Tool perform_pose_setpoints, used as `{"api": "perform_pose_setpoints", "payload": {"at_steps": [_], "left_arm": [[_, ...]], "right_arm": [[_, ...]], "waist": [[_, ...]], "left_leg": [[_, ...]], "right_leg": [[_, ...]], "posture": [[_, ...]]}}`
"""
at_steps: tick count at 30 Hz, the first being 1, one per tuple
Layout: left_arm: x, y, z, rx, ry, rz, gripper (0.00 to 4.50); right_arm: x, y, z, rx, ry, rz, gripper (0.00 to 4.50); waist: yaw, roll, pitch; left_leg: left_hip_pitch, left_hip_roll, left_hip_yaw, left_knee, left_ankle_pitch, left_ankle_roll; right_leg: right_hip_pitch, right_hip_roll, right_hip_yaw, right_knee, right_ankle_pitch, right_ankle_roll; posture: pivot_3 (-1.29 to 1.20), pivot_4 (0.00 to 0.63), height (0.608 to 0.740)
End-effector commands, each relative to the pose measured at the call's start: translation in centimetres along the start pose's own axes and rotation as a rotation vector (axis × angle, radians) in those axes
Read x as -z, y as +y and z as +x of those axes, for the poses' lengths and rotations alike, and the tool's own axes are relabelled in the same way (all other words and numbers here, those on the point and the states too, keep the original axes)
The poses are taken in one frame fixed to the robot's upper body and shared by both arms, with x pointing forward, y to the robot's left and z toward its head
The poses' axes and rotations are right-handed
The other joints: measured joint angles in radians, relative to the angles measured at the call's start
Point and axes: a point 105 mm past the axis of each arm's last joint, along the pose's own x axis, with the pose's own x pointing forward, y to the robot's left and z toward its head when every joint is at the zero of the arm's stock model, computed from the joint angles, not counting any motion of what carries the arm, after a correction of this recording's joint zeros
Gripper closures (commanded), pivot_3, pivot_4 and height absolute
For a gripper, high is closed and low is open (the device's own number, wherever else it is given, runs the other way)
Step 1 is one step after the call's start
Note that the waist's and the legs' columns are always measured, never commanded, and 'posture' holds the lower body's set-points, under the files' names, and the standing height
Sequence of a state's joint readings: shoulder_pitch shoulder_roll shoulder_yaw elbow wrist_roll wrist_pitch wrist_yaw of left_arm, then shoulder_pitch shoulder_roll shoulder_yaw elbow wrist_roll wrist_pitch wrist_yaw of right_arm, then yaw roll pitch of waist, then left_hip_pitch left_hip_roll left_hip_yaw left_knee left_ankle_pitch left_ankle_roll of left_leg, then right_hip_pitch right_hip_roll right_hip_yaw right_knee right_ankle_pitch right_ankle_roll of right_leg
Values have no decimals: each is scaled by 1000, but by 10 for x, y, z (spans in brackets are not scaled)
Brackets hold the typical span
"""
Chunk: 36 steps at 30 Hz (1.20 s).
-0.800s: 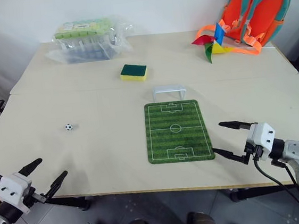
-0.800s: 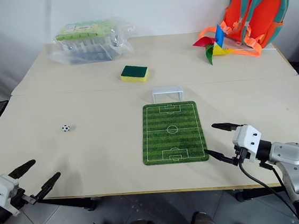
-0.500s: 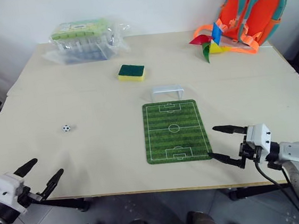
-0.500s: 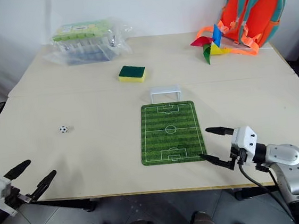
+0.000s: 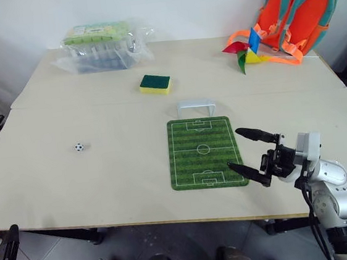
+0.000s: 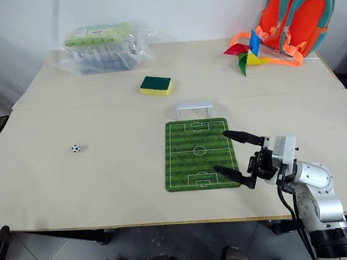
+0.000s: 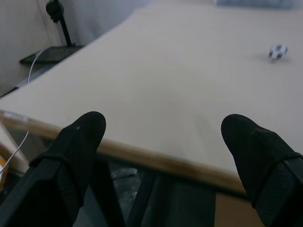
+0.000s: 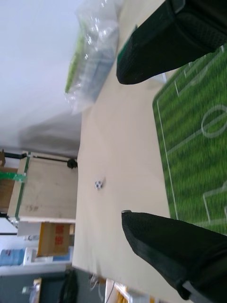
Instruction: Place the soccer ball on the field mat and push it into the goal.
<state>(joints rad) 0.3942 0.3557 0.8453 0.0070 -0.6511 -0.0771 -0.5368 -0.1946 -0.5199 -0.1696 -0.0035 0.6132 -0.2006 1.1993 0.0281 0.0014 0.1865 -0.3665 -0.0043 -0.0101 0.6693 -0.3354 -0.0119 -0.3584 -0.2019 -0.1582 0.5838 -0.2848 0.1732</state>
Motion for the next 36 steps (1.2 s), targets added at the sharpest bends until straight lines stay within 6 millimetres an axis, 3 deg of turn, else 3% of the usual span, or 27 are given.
{"api": "perform_pose_setpoints", "payload": {"at_steps": [1,7,12,20,23,32,35,36], "left_arm": [[-24,-33,33,107,-73,5,25],[-29,-78,101,219,-27,-2,25],[-13,-108,158,246,75,38,25],[4,-124,185,260,132,56,25],[7,-129,192,244,128,53,620],[16,-137,191,269,155,55,3525],[-3,-146,190,369,55,54,3640],[-20,-162,187,480,-27,23,3640]], "right_arm": [[-4,-13,-15,32,25,-84,0],[3,-19,-30,50,69,-110,0],[4,-21,-44,81,105,-137,0],[2,-11,-51,130,119,-135,0],[4,-4,-51,147,121,-124,0],[4,2,-46,182,116,-114,0],[-3,-4,-51,190,138,-150,0],[-8,-7,-55,191,148,-163,0]], "waist": [[3,0,0],[-11,0,0],[-15,0,0],[-28,0,0],[-26,0,0],[-25,0,0],[-24,0,0],[-24,0,0]], "left_leg": [[0,0,0,0,0,0],[1,0,2,0,0,0],[3,1,4,-1,1,-1],[5,1,8,-5,1,-1],[5,1,8,-4,1,-1],[7,1,9,-4,1,-1],[7,1,9,-4,1,-1],[7,1,9,-4,1,-1]], "right_leg": [[0,0,0,0,0,0],[-1,1,2,1,0,-1],[-1,3,4,2,0,-1],[-2,3,6,1,0,-1],[-1,3,6,1,1,-1],[-1,3,8,2,1,-1],[-1,3,8,2,1,-1],[-1,3,8,2,1,-1]], "posture": [[0,150,740],[0,150,740],[0,150,740],[0,150,740],[0,150,740],[0,150,740],[0,150,740],[0,150,740]]}}
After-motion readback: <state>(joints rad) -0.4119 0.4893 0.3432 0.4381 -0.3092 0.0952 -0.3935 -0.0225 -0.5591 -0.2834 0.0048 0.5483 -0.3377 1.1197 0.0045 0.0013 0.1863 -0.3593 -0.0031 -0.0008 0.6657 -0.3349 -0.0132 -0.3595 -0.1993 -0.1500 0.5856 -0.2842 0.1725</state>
